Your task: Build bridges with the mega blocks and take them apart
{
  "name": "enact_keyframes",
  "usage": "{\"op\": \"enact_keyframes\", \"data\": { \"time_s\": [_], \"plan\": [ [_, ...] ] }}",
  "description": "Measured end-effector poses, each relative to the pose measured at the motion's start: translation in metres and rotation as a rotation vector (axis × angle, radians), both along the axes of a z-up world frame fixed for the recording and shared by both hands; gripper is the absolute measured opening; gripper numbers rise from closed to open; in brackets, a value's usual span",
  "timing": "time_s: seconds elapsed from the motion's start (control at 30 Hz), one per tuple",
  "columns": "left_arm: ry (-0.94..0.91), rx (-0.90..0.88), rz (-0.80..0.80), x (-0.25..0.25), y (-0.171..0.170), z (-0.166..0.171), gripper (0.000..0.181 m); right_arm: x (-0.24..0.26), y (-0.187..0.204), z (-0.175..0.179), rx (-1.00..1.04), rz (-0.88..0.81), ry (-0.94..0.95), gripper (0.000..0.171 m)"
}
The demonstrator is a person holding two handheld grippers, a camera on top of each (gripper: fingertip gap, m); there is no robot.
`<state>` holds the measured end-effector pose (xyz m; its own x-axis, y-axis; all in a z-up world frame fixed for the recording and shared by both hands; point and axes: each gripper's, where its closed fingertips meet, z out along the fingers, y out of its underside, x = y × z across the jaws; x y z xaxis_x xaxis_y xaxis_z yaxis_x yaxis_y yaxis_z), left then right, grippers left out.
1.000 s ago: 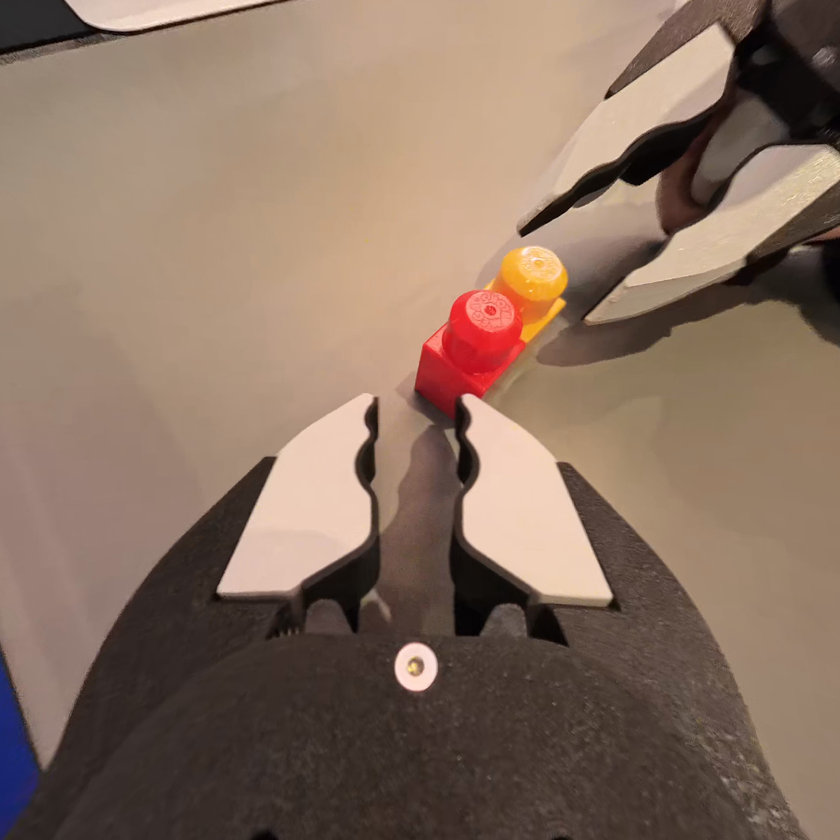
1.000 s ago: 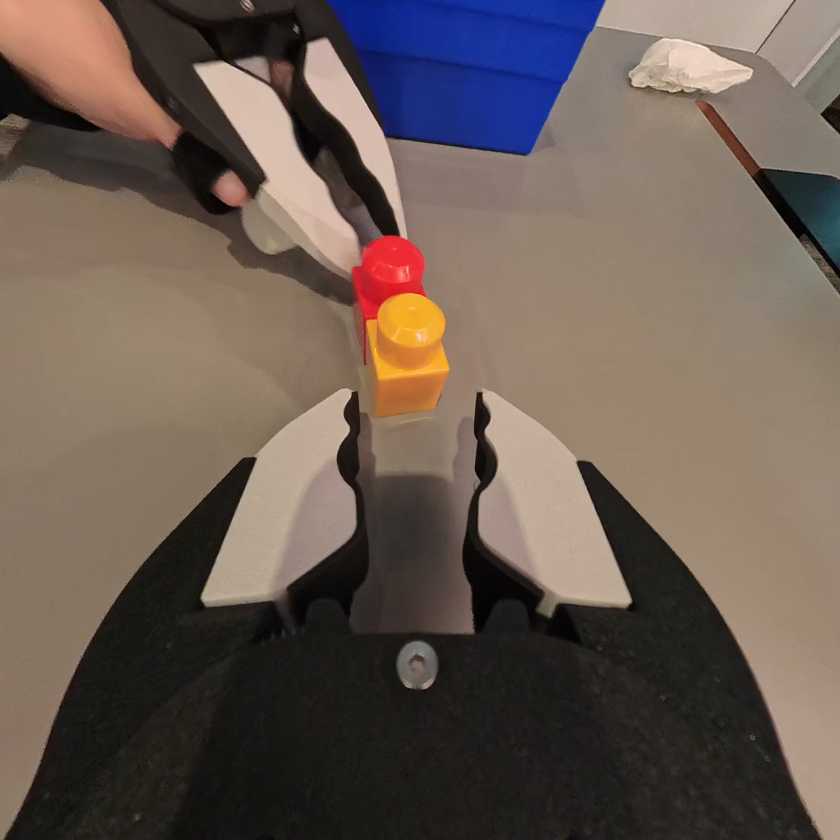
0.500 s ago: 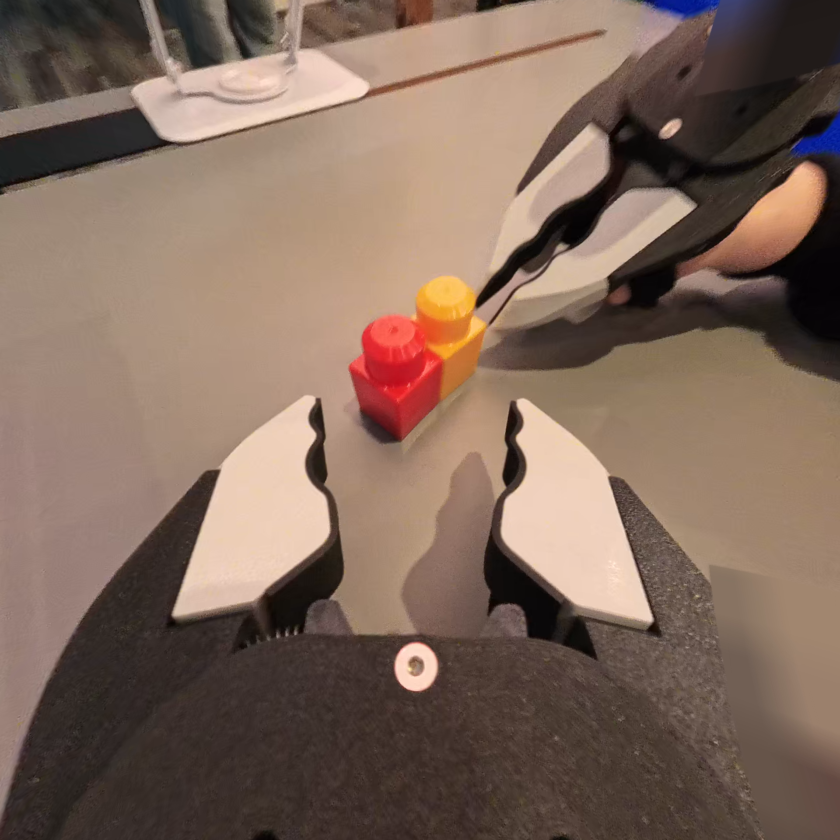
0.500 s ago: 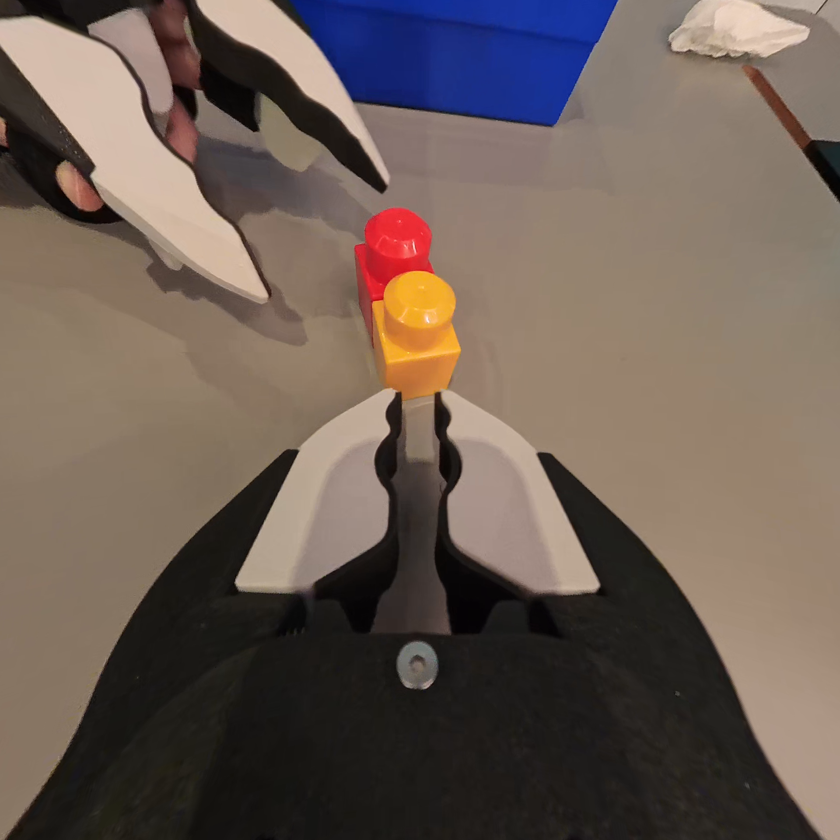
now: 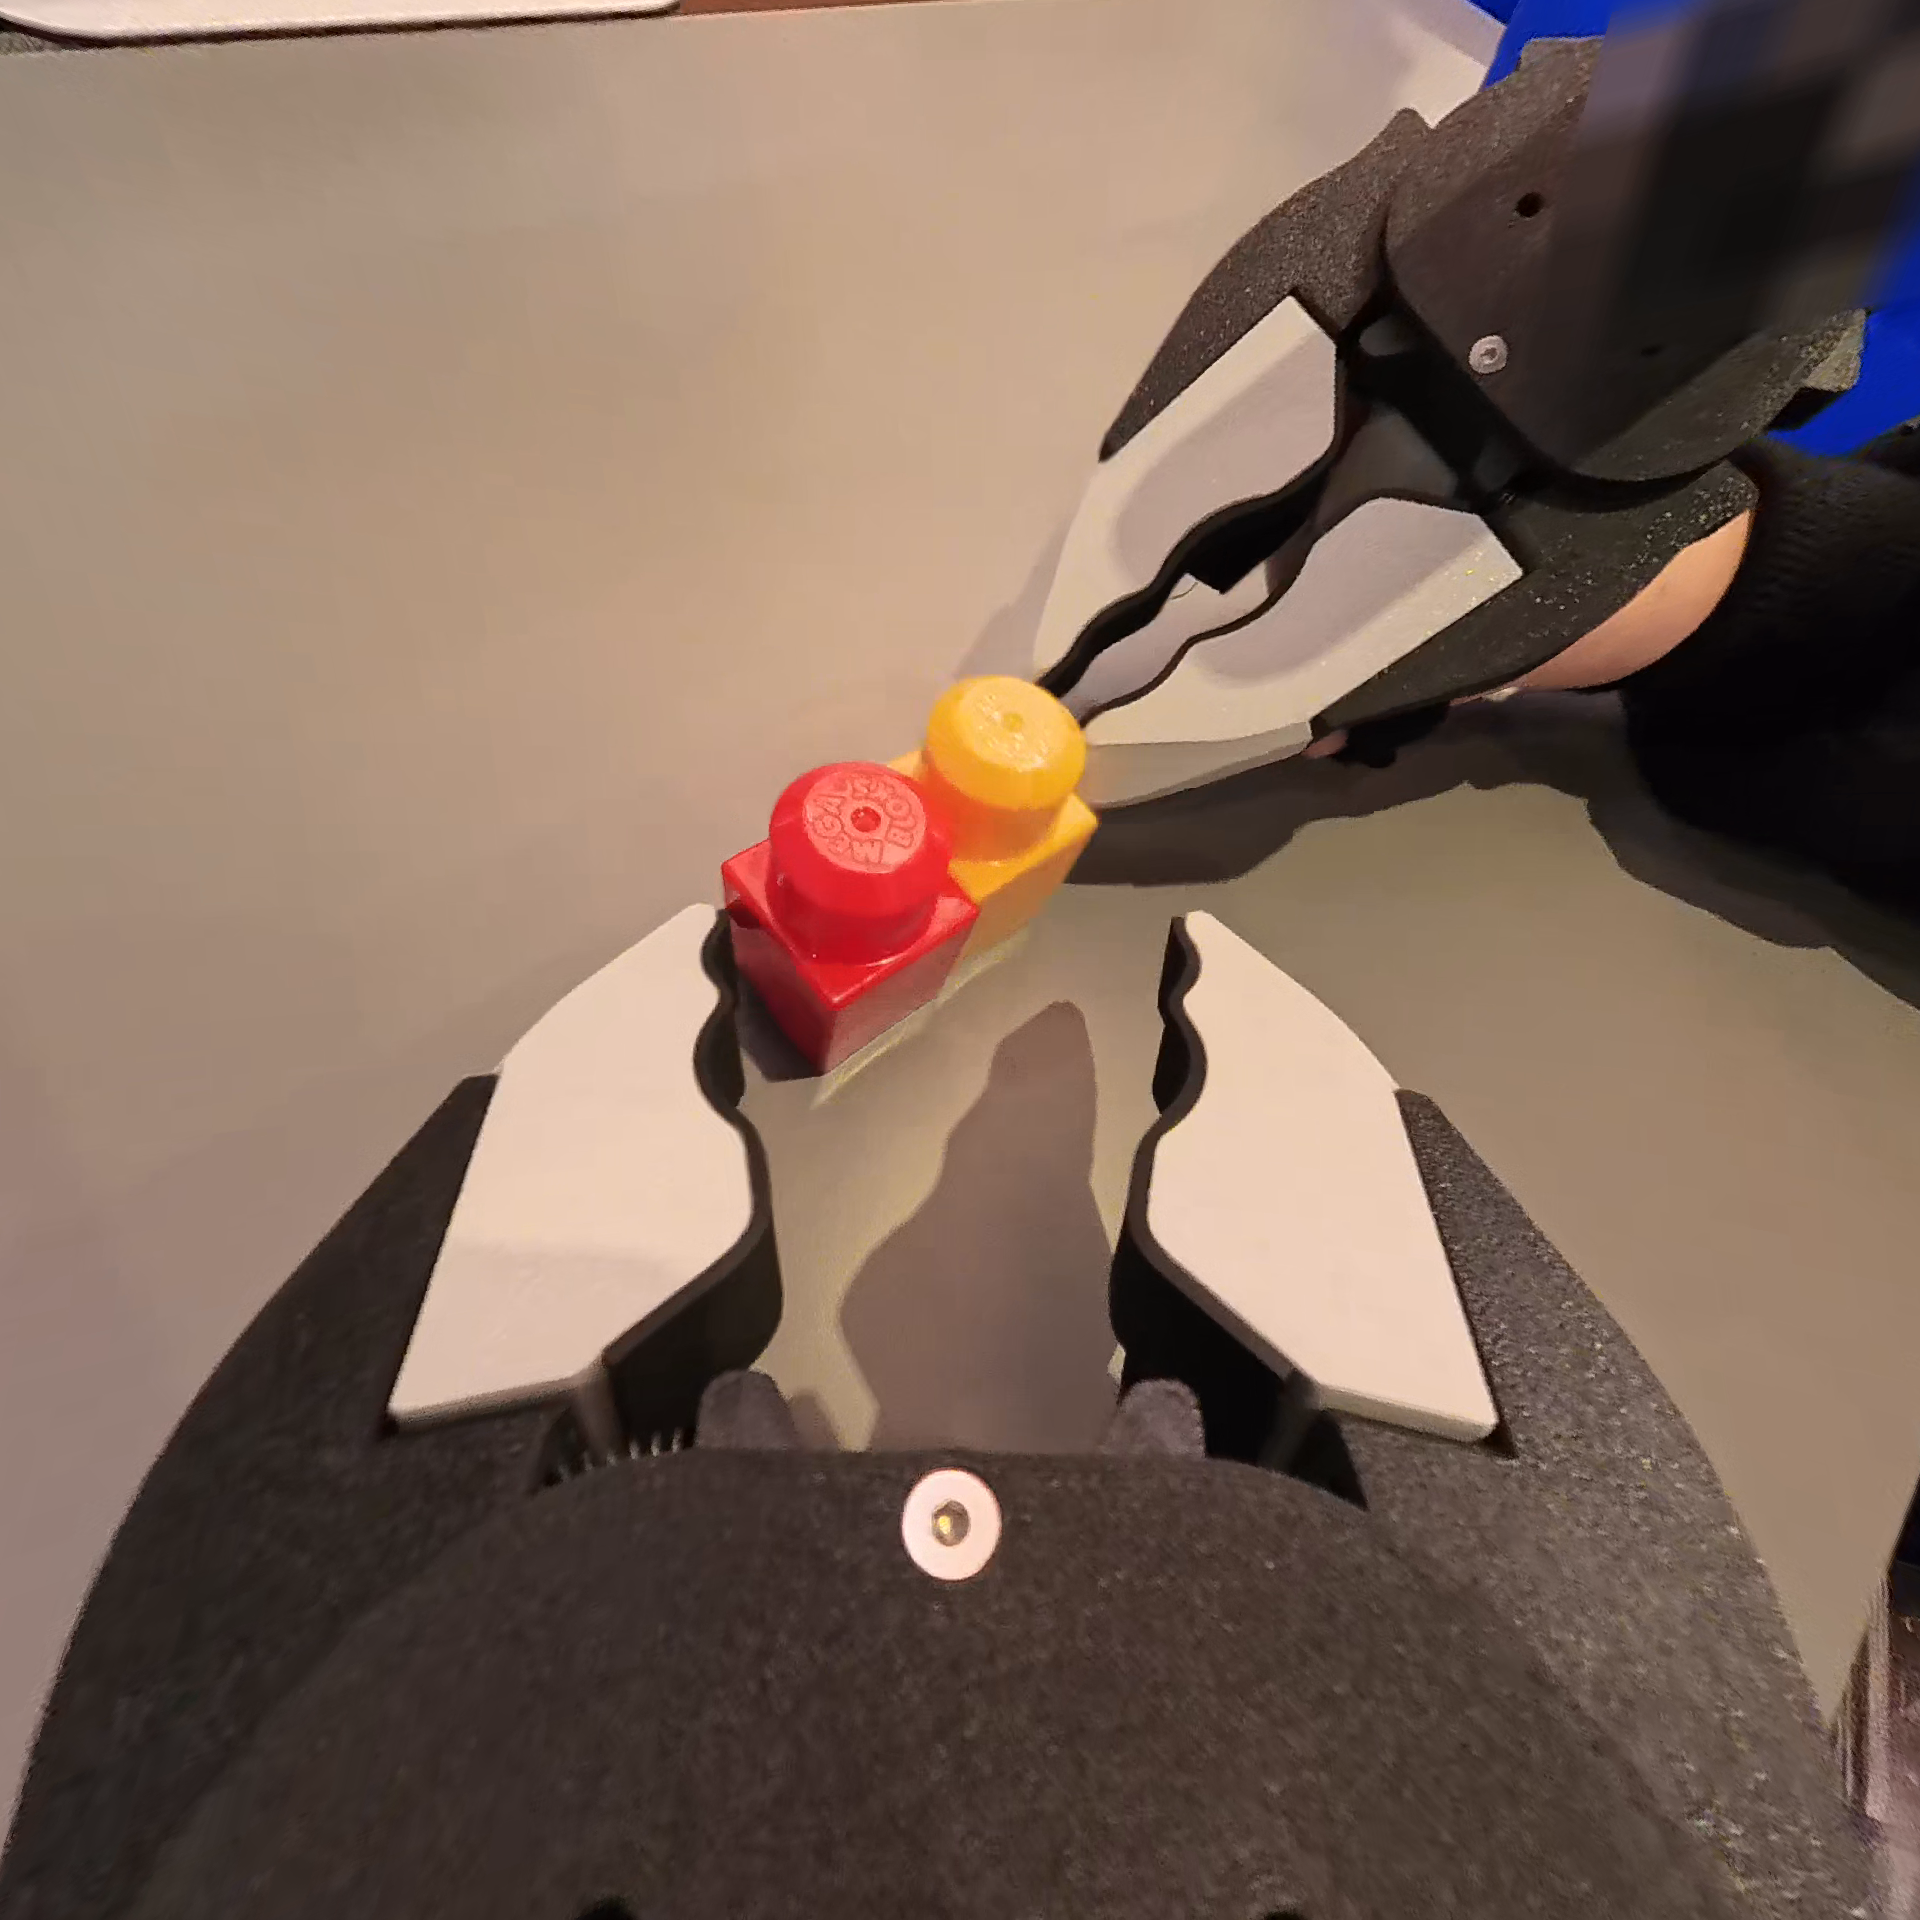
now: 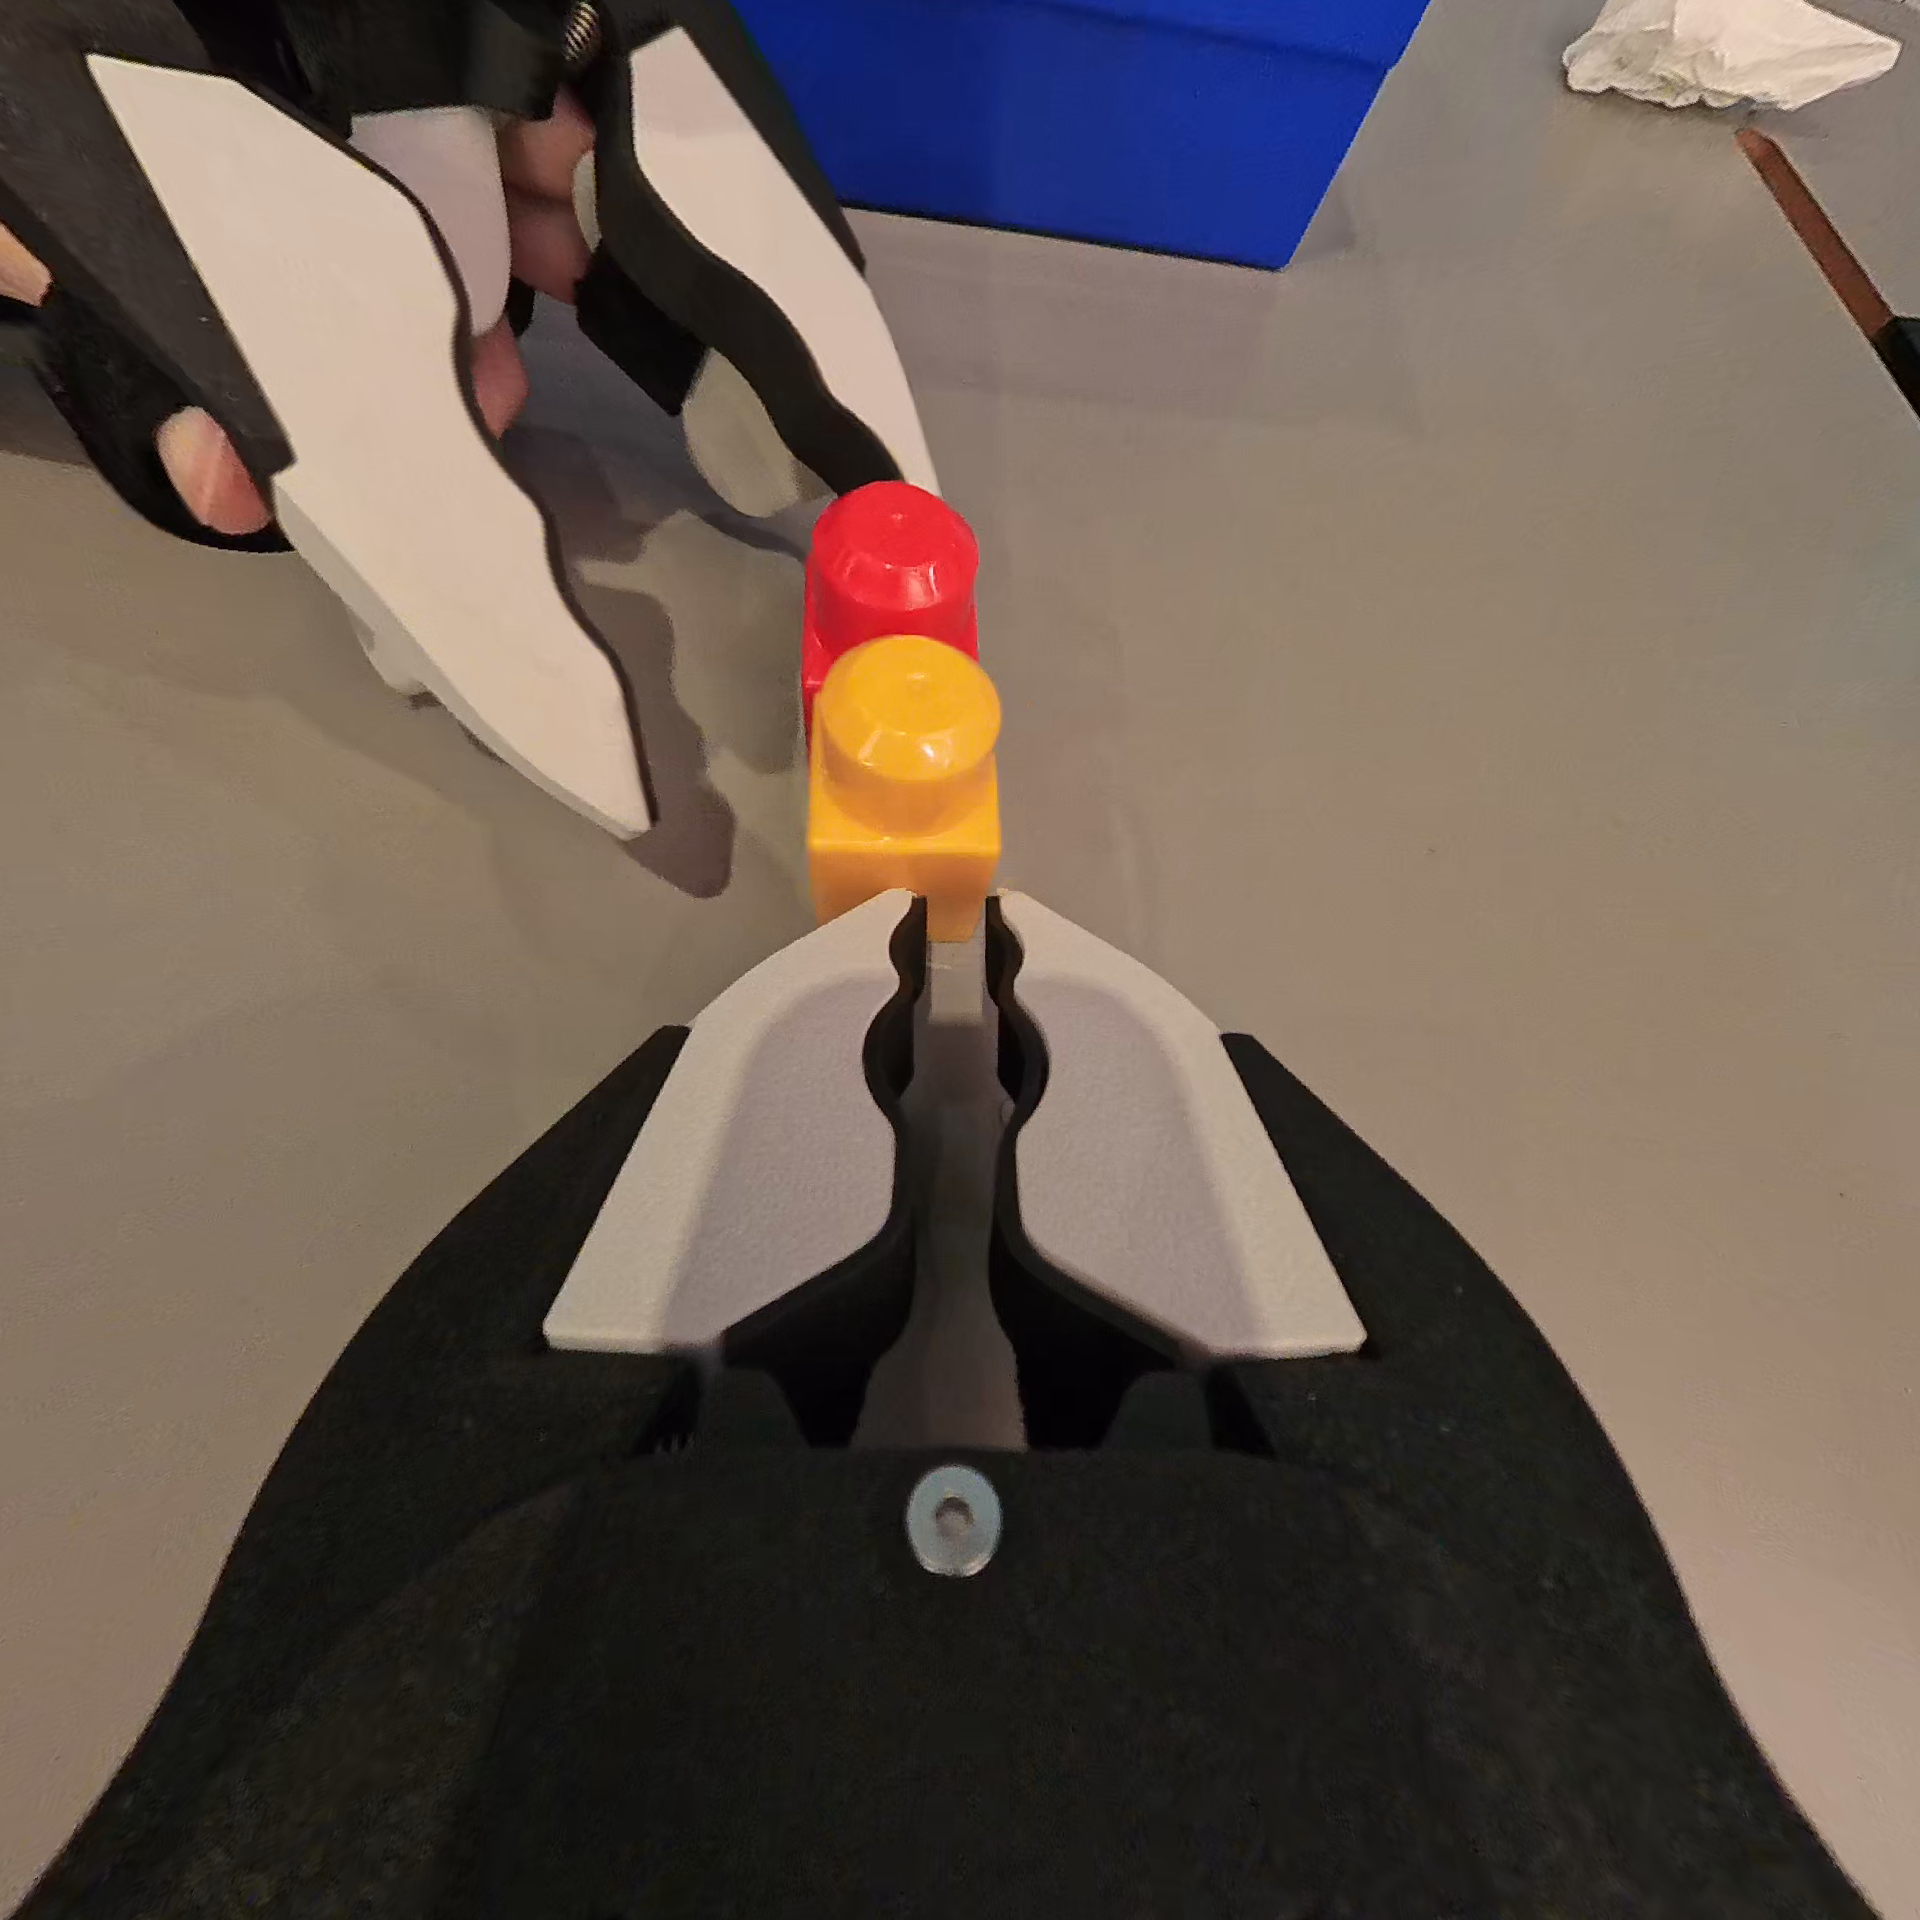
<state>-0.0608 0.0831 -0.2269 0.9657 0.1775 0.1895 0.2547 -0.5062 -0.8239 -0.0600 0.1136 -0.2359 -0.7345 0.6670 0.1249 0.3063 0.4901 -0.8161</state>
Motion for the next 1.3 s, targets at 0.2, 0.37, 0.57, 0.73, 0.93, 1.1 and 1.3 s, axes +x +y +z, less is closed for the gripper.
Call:
{"op": "enact_keyframes", "data": {
  "time_s": [0.2, 0.37, 0.57, 0.73, 0.93, 1.1, 1.3],
  "plan": [
    [0.072, -0.029, 0.083, -0.010, -0.007, -0.002, 0.087, 0.004, 0.000, 0.002, -0.004, 0.004, 0.005, 0.011],
    [0.164, -0.154, 0.205, -0.005, -0.014, -0.015, 0.102, -0.001, 0.007, 0.001, -0.008, -0.011, -0.006, 0.011],
    [0.180, -0.218, 0.352, -0.009, -0.007, -0.021, 0.103, 0.002, 0.006, 0.002, -0.010, 0.015, -0.001, 0.011],
    [0.152, -0.237, 0.474, -0.017, -0.004, -0.024, 0.098, 0.004, 0.007, 0.003, -0.015, 0.034, 0.005, 0.011],
    [0.108, -0.259, 0.523, -0.012, 0.008, -0.028, 0.102, 0.009, 0.010, 0.006, -0.041, 0.060, 0.016, 0.011],
    [0.093, -0.274, 0.565, -0.014, 0.014, -0.031, 0.101, 0.011, 0.013, 0.009, -0.053, 0.070, 0.026, 0.011],
    [0.072, -0.272, 0.603, -0.014, 0.013, -0.032, 0.101, 0.010, 0.011, 0.012, -0.077, 0.081, 0.029, 0.011]
  ]
}}
